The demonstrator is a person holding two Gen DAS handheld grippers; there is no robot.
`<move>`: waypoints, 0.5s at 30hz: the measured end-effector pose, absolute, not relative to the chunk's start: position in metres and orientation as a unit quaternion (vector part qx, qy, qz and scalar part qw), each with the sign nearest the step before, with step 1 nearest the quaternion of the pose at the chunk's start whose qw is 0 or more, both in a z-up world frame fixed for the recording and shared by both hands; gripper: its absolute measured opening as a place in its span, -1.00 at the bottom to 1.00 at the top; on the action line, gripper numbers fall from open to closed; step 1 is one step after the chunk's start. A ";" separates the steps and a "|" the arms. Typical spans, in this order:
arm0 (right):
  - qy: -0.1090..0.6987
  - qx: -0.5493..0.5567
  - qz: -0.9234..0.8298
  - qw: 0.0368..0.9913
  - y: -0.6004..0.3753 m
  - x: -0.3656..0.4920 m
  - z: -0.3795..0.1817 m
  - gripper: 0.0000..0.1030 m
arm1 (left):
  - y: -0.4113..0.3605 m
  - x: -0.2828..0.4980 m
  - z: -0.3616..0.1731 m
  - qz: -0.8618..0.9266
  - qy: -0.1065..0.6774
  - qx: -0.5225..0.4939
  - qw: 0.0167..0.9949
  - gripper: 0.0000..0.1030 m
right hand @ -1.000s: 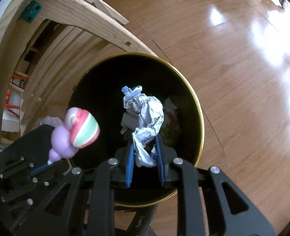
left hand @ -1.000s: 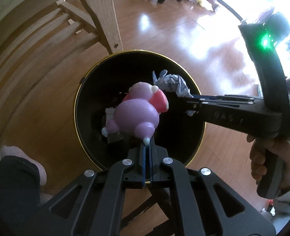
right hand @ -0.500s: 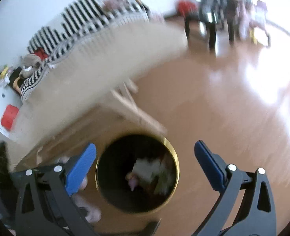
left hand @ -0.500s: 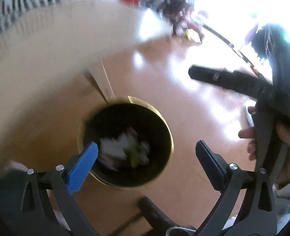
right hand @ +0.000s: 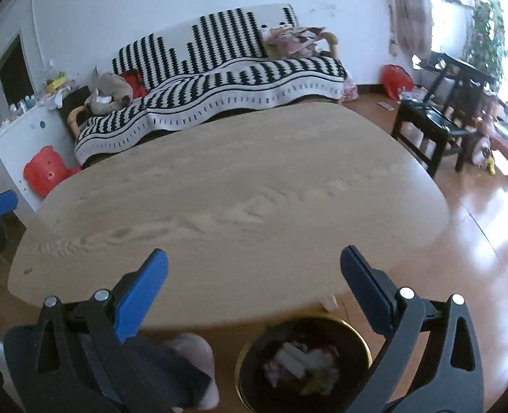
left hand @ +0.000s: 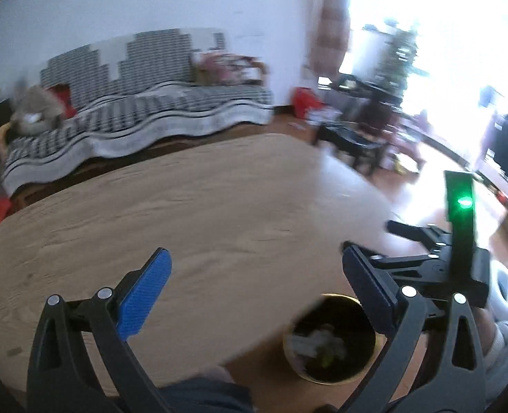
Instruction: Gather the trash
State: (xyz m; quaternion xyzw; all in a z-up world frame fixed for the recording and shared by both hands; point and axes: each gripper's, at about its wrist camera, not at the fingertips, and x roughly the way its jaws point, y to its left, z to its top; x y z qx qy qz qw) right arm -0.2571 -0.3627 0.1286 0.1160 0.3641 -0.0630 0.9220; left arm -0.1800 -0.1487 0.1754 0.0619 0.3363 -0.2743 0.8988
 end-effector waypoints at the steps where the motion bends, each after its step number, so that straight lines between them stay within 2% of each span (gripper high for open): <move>1: 0.366 0.113 -0.063 0.922 -0.354 -0.242 0.129 0.88 | -0.136 -0.165 0.170 -0.254 0.340 0.059 0.903 0.88; 6: 0.370 0.113 -0.052 0.921 -0.310 -0.167 0.124 0.88 | -0.083 -0.094 0.131 -0.166 0.376 0.052 0.910 0.88; 15: 0.407 0.069 -0.024 0.910 -0.261 -0.081 0.092 0.88 | -0.057 -0.026 0.068 -0.134 0.432 -0.003 0.892 0.88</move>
